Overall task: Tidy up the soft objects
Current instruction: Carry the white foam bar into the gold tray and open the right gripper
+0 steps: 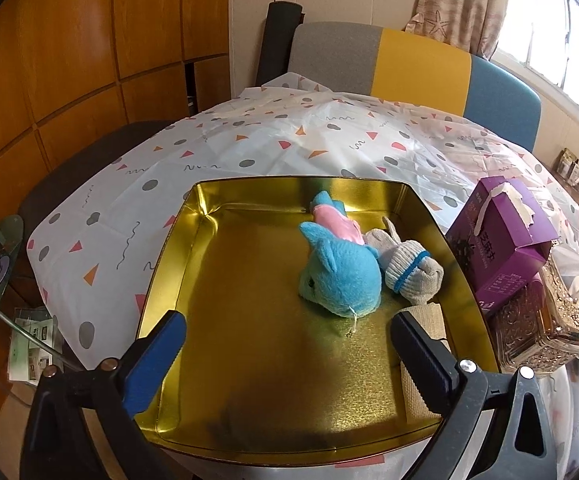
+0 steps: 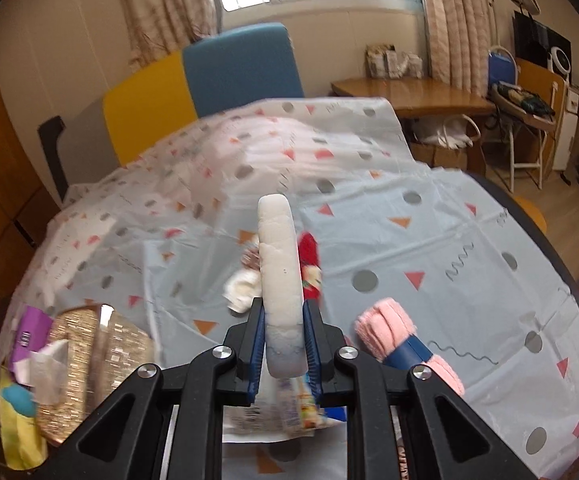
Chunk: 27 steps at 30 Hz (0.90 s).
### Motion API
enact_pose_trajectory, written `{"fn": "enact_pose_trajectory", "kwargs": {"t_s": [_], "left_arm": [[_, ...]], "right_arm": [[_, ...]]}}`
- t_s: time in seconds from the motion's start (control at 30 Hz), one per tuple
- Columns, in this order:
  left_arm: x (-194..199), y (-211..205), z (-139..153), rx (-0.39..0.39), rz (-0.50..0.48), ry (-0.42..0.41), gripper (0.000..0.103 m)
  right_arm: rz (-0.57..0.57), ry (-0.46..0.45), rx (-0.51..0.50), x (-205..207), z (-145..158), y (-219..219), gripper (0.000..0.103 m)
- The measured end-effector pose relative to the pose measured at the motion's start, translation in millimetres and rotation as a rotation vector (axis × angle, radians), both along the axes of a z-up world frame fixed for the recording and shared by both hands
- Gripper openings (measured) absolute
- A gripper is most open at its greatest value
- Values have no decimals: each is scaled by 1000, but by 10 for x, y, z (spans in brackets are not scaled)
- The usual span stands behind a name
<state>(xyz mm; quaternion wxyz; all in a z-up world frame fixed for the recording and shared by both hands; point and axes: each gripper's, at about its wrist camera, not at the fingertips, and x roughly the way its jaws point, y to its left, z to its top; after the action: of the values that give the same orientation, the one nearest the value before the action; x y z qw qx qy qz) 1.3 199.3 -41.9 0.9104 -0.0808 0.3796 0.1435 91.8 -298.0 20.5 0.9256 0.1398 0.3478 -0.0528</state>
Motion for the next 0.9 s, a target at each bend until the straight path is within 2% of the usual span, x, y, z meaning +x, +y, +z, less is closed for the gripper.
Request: {"fn": "enact_pose_trajectory", "kwargs": {"t_s": [0.1,0.2,0.27,0.37,0.47,0.6,0.73,0.87,0.9], "left_arm": [[-14,44,11,2,21,-10,103],[-29,120,38,1,54,-23,103],[-41,173,56,8,74,-25,103],[-87,281,91,15,115,-36,103],[-130,415,108,9,153,-42,103],[-199,512,116,11,174,-49,103],[-253,573,108,16,177,-52,103],[-263,587,95,10,170,-52,103],[-259,580,93,10,166,-51,103]], "right_arm": [[106,-76,34,-109,315,344,17],[271,-120,74,-205,553,868,17],[394,-124,95,-269,630,1294,17],[573,-99,130,-383,587,1969,17],[727,-29,145,-455,377,2636,17],[814,89,152,-408,-47,3298,17],[828,209,186,-280,-458,3629,17],[828,340,256,-232,-792,3754,20],[819,359,247,-271,-842,3759,20]]}}
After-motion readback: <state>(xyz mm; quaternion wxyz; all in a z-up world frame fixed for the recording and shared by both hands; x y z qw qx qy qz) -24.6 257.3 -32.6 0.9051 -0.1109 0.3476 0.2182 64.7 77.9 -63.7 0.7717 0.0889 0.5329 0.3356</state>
